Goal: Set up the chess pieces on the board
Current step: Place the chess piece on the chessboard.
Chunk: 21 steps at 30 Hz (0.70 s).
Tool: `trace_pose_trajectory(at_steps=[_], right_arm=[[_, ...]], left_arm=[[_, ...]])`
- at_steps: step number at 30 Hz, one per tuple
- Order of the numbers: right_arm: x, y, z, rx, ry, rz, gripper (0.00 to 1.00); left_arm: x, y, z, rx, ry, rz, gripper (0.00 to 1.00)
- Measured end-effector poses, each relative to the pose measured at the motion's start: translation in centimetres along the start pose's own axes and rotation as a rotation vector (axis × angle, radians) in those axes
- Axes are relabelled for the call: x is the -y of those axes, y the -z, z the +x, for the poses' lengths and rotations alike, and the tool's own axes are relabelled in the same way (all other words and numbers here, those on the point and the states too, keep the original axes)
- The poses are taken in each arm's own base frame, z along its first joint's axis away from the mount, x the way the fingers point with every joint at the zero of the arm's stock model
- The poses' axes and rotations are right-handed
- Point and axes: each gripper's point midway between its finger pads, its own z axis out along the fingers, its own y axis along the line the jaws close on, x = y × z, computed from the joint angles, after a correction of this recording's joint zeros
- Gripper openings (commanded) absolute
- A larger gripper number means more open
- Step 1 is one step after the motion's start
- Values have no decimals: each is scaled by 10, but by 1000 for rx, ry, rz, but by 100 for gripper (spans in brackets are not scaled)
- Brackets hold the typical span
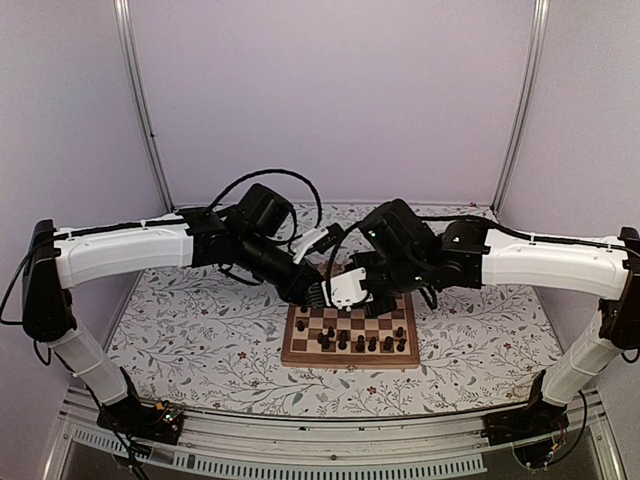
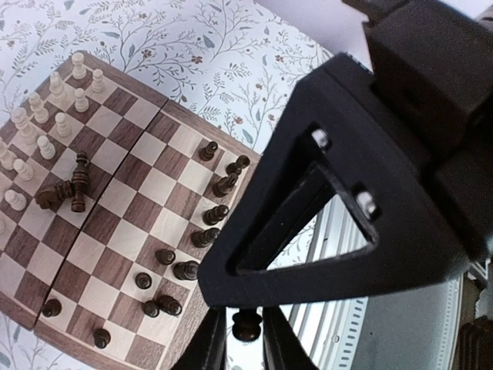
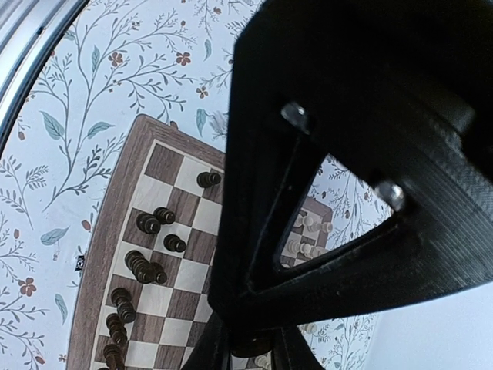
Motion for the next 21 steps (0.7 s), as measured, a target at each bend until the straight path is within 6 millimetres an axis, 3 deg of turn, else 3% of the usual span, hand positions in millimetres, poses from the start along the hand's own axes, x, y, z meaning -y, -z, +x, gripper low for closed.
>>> trace_pose_trajectory(at_steps=[4,8,9,13,17,21], right_arm=[[3,0,4,0,-39,3,13],[11,9,8,95,-174,-43,13],[16,15,10,138,-226,-59,13],[39,50,19,317,-426,-107,13],[46,72,19,449,-541,-180,13],[40,85,5,561,-580,-277,13]], left_arm=[[-7,6,-4,30,-15,-60,31],[-9,37,-8,185,-94,-175,39],[-6,52,-8,260,-134,-204,40],[15,78,-16,447,-287,-230,42],[39,83,-30,570,-441,-222,43],[48,79,-48,617,-530,-228,44]])
